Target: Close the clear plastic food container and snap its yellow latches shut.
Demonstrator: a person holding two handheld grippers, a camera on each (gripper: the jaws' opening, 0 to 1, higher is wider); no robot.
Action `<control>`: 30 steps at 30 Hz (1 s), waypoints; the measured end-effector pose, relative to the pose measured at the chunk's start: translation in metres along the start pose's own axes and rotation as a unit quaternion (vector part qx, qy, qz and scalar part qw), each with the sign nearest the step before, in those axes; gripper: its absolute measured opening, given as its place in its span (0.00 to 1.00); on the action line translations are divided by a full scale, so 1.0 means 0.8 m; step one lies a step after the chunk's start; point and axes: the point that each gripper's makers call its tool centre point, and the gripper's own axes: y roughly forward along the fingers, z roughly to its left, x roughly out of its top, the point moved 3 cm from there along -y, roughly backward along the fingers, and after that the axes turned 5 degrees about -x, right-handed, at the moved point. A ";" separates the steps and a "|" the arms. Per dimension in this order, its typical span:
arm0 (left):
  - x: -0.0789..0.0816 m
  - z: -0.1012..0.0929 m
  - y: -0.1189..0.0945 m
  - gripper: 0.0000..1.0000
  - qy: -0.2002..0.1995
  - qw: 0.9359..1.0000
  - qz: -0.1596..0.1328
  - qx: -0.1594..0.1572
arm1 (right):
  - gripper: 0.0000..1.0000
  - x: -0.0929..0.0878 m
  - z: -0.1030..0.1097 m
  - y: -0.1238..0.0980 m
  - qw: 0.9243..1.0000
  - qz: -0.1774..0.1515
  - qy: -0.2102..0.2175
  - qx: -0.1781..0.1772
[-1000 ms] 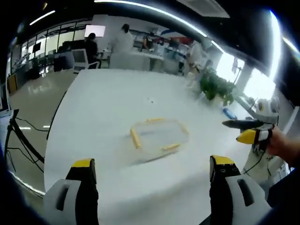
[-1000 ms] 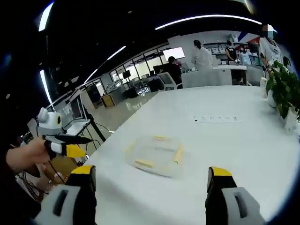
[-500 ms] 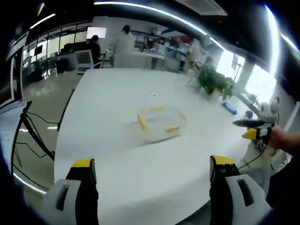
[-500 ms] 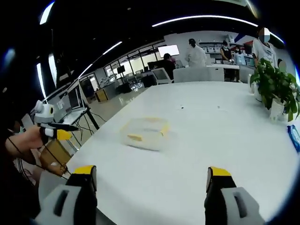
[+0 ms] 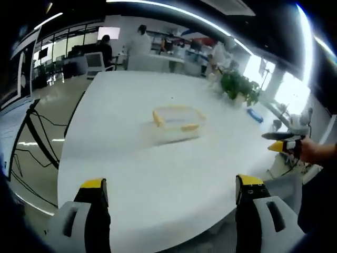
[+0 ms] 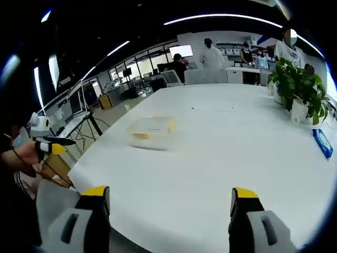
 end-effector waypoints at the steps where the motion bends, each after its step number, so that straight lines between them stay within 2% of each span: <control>1: 0.000 0.001 0.000 0.99 0.000 1.000 -0.001 0.001 | 0.96 -0.001 0.001 0.000 1.000 0.001 -0.001 0.001; 8: 0.002 -0.001 0.003 0.99 -0.002 1.000 -0.002 -0.002 | 0.95 -0.007 -0.001 0.004 1.000 0.010 -0.002 -0.001; 30: -0.019 -0.008 0.006 0.99 -0.007 1.000 0.013 -0.010 | 0.94 -0.006 -0.011 0.002 1.000 0.022 -0.001 -0.005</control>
